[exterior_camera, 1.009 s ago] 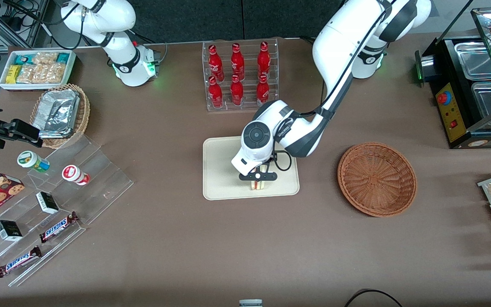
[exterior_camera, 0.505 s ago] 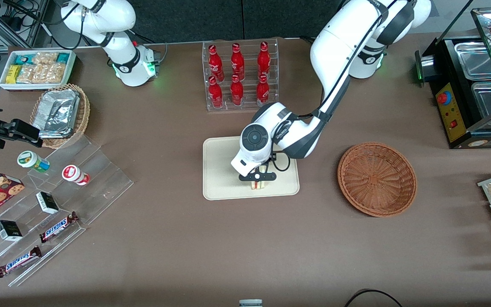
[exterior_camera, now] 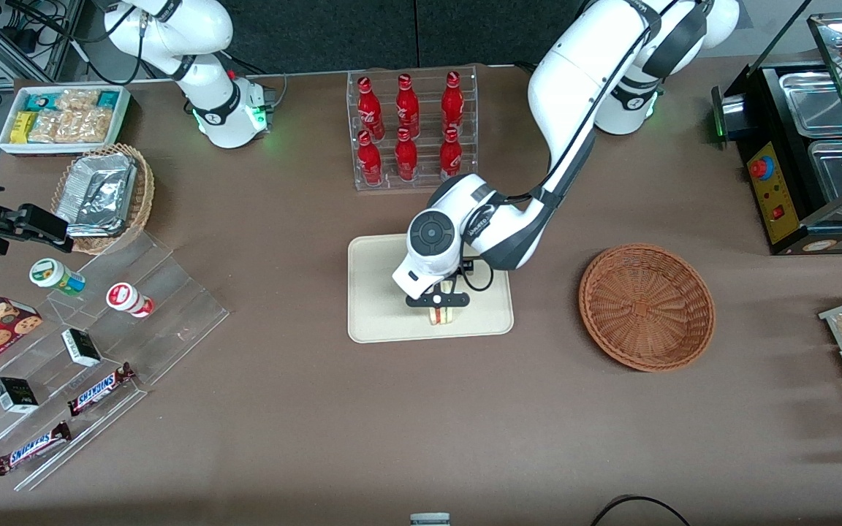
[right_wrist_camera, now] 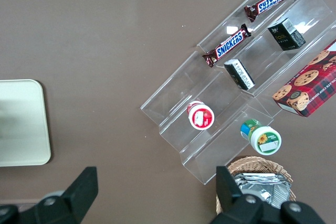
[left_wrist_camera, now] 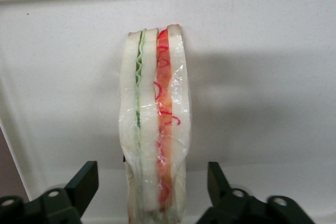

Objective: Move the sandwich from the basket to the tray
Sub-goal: 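Lower the sandwich onto the tray and open the left gripper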

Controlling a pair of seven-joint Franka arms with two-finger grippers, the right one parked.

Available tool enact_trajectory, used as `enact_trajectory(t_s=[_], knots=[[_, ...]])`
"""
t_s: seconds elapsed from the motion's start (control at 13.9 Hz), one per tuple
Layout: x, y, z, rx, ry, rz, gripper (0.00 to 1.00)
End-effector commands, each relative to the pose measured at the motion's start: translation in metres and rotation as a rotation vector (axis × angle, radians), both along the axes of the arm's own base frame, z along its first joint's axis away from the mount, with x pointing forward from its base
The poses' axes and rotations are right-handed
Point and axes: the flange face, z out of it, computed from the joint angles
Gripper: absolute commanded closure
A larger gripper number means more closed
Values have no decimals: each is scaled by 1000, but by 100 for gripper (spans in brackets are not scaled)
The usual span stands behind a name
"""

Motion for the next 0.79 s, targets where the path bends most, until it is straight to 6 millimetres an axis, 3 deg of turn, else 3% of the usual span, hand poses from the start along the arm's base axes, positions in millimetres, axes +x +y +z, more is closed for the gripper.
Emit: enact_trajectory(t_s=[0.0,0.29,0.5,0.72], knots=[[4,-5,6,-9,-12,-4,0],[21,11,50,-29,-40,10,0],[36,42,101,-18,-40,32,0],[55,91,147,-19,-7,1,0]])
